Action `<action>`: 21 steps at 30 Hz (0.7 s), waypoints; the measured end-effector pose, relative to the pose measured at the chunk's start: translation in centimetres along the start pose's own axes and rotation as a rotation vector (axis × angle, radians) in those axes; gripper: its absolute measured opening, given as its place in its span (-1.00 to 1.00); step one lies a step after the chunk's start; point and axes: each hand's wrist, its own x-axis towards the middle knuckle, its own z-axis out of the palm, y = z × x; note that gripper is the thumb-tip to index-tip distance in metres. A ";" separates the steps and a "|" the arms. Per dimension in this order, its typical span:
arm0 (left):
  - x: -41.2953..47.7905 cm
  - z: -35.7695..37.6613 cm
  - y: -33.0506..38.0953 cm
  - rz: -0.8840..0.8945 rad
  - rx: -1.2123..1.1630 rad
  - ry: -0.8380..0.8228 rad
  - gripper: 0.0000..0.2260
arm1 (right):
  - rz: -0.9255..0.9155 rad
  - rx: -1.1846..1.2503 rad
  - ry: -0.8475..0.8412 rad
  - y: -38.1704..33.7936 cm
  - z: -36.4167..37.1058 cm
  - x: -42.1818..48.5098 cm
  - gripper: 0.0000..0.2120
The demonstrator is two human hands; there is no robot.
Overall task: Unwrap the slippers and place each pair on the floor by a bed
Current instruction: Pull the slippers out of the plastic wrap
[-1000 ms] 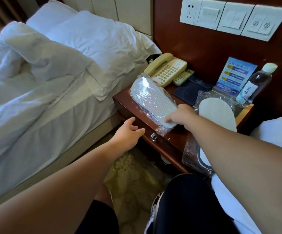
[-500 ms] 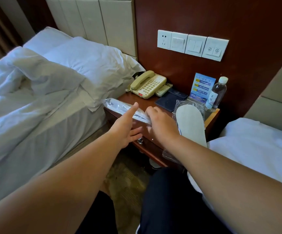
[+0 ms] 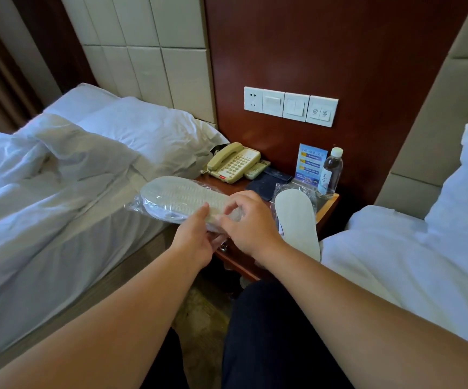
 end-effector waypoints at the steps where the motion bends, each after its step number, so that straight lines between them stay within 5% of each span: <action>1: -0.3 -0.1 0.1 0.030 -0.033 -0.009 -0.70 | 0.029 0.038 0.033 -0.4 -0.1 0.0 -0.86; 9: -1.8 -0.2 1.8 0.216 -0.124 -0.084 -0.60 | -0.030 0.086 0.277 -2.5 -2.4 -1.1 -0.68; 14: -2.4 -0.1 2.5 0.209 -0.198 -0.122 -0.68 | 0.212 0.396 0.401 -2.6 -3.6 -1.1 -0.57; 18: -2.7 0.0 3.8 0.234 -0.249 -0.173 -0.74 | 0.641 0.953 0.451 -2.0 -4.3 -0.7 -0.47; 21: -3.0 0.2 4.6 0.245 -0.234 -0.214 -0.74 | 0.715 1.009 0.439 -1.5 -4.9 -0.6 -0.45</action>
